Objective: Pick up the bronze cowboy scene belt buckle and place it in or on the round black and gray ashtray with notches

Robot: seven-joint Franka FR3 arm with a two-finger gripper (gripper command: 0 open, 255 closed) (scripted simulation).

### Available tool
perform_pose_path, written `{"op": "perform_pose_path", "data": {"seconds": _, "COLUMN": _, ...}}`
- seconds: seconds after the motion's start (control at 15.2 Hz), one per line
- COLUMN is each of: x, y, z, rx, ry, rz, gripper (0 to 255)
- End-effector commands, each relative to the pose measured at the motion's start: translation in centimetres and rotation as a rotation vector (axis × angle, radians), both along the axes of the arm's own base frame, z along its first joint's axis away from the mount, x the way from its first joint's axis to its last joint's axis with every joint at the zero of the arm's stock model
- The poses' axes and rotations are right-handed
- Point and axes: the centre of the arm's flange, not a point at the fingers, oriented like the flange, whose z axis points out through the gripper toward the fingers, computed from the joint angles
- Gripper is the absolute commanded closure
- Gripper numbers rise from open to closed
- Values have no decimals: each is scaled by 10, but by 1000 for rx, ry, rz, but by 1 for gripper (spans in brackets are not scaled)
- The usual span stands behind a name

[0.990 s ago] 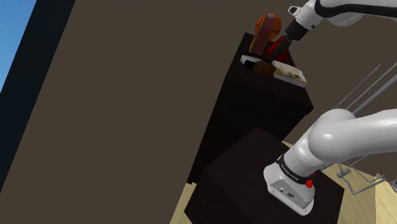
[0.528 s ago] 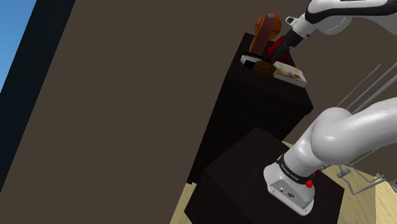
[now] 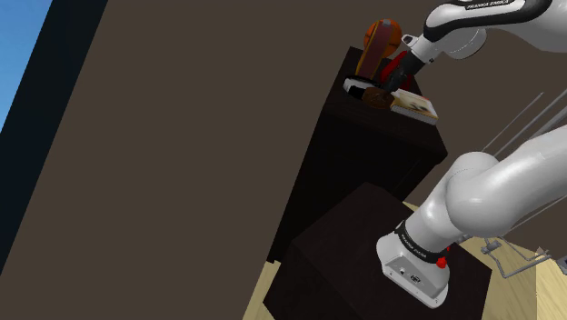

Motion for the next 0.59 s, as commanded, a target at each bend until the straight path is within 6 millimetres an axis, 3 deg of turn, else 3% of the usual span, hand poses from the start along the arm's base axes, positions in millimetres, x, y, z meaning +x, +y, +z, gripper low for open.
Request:
{"op": "perform_pose_path", "data": {"seconds": 0.0, "x": 2, "y": 2, "z": -10, "rx": 0, "ry": -1, "rz": 0, "gripper": 0}}
{"op": "perform_pose_path", "data": {"seconds": 0.07, "x": 4, "y": 3, "z": -18, "rx": 0, "ry": -1, "rz": 0, "gripper": 0}}
{"op": "perform_pose_path", "data": {"seconds": 0.53, "x": 4, "y": 3, "z": -18, "rx": 0, "ry": -1, "rz": 0, "gripper": 0}}
